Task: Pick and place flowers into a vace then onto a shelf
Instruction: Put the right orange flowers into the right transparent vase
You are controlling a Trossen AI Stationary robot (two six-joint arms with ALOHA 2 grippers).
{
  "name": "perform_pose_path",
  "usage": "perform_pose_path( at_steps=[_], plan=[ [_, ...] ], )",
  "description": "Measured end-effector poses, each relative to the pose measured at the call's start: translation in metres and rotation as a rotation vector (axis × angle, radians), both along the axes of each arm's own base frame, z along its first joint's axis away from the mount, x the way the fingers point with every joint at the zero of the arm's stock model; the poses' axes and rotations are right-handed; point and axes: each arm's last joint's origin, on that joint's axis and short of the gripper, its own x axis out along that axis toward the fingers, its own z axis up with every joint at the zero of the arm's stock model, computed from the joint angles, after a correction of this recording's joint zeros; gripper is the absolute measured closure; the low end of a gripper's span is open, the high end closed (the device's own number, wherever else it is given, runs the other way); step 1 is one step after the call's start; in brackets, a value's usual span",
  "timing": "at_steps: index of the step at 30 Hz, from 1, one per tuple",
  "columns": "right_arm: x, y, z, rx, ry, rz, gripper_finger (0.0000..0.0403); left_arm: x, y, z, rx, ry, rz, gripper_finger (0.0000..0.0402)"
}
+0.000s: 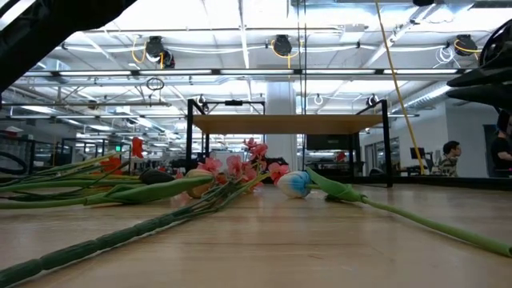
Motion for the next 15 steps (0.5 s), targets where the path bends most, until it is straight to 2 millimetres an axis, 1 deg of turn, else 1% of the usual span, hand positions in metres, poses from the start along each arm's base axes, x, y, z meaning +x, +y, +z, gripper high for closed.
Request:
perform_pose_path(
  at_steps=[3,6,10,15],
  plan=[
    [0.002,0.006,0.003,0.077,-0.003,0.023,0.0348,0.001,0.001,-0.003,0.013,0.005,0.001,0.0394],
    [0.005,0.014,0.01,0.123,0.009,0.072,0.0349,0.0,0.002,0.002,-0.015,-0.025,0.006,0.0385],
    [0.009,0.023,0.023,0.13,-0.014,0.112,0.0349,0.0,0.002,0.003,-0.029,-0.019,0.007,0.0375],
    [0.011,0.029,0.042,0.117,-0.058,0.133,0.0349,0.0,0.002,0.002,-0.029,-0.017,-0.001,0.0393]
  ],
)
